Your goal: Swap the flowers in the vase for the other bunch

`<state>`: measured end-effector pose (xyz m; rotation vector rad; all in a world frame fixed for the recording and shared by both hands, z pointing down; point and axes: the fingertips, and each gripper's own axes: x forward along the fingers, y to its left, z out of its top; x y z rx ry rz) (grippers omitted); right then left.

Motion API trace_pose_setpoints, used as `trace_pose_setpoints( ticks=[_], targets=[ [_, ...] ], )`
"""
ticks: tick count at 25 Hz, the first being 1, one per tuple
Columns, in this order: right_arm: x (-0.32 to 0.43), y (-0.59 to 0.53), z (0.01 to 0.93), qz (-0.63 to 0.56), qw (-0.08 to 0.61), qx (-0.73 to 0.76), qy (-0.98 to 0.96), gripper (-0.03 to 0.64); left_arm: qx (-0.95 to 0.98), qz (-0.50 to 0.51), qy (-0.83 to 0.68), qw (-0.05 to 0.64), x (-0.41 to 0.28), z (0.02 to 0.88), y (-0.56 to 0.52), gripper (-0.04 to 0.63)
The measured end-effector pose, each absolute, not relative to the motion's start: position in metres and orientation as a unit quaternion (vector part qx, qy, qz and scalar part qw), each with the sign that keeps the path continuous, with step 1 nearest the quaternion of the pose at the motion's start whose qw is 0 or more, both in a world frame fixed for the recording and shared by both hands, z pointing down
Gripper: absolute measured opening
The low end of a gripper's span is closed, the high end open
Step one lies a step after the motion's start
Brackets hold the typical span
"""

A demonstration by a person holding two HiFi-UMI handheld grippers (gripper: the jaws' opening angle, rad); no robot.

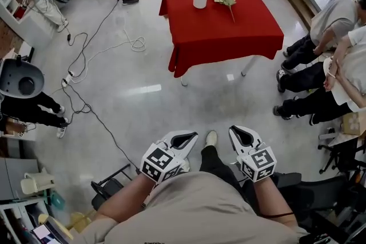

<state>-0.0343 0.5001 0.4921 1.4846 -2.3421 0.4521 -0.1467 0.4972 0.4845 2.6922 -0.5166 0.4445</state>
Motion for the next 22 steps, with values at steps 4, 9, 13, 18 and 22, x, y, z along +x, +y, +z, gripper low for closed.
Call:
trace_pose_setpoints(
  ticks=[4,9,13,18,22],
  targets=[
    [-0.027,0.455,0.498,0.158,0.157,0.505,-0.834,0.096,0.948,0.154,-0.209,0.184,-0.141,0.488,0.459,0.008],
    [-0.007,0.392,0.494,0.157,0.15,0.481,-0.849,0.1,0.941,0.17,-0.23,0.181,-0.119,0.487,0.407,0.008],
    [0.03,0.338,0.477,0.144,0.144,0.467,-0.86,0.1,0.939,0.17,-0.247,0.169,-0.079,0.469,0.36,0.008],
    [0.067,0.283,0.468,0.134,0.137,0.449,-0.873,0.101,0.937,0.167,-0.264,0.157,-0.036,0.454,0.309,0.008],
    [0.087,0.247,0.473,0.144,0.137,0.44,-0.876,0.115,0.932,0.158,-0.282,0.167,-0.019,0.448,0.275,0.008]
  ],
)
